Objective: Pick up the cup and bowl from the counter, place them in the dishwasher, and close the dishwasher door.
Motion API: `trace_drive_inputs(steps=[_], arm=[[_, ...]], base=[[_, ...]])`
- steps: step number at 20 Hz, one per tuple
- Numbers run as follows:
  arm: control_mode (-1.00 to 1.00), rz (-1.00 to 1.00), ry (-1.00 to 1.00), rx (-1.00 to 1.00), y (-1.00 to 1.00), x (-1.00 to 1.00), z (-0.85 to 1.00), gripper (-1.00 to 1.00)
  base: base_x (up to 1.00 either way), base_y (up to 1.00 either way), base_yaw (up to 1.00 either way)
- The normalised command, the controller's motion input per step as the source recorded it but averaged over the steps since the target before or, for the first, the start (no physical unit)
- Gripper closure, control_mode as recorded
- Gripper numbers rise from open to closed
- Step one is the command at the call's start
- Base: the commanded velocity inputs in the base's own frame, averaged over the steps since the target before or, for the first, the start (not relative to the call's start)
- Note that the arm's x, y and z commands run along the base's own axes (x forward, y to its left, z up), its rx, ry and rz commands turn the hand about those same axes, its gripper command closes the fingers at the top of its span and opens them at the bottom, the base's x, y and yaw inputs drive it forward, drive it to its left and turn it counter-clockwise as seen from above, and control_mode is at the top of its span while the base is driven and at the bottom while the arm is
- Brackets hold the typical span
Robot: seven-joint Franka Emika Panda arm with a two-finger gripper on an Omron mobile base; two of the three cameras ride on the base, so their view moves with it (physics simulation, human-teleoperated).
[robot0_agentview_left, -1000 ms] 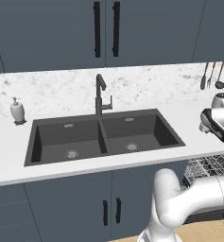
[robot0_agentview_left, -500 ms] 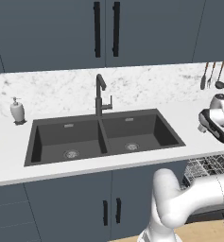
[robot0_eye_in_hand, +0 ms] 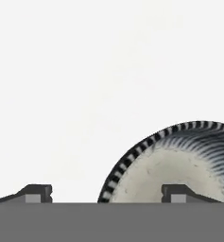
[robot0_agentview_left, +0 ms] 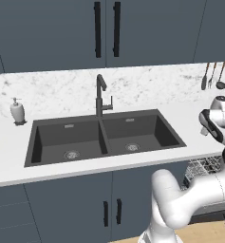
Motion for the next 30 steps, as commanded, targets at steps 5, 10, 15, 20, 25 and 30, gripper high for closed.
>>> trace_drive_inputs(steps=[5, 10, 15, 20, 25, 30], arm=[[-1.00, 0.05, 0.01, 0.00, 0.00, -0.06, -0.07, 1.00], [-1.00, 0.00, -0.03, 0.02, 0.25, -0.23, -0.24, 1.00], [-1.00, 0.01, -0.27, 0.15, 0.96, -0.61, -0.24, 1.00], [-1.00, -0.13, -0.26, 0.25, 0.63, -1.00, 0.19, 1.00], [-1.00, -0.33, -0.04, 0.11, 0.08, -1.00, 0.09, 1.00], [-1.00, -0.21, 0.14, -0.05, -0.01, -1.00, 0.05, 1.00]], base=[[0.00, 0.00, 0.00], [0.00, 0.00, 0.00], [0.00, 0.00, 0.00], [0.00, 0.00, 0.00], [0.00, 0.00, 0.00], [0.00, 0.00, 0.00]])
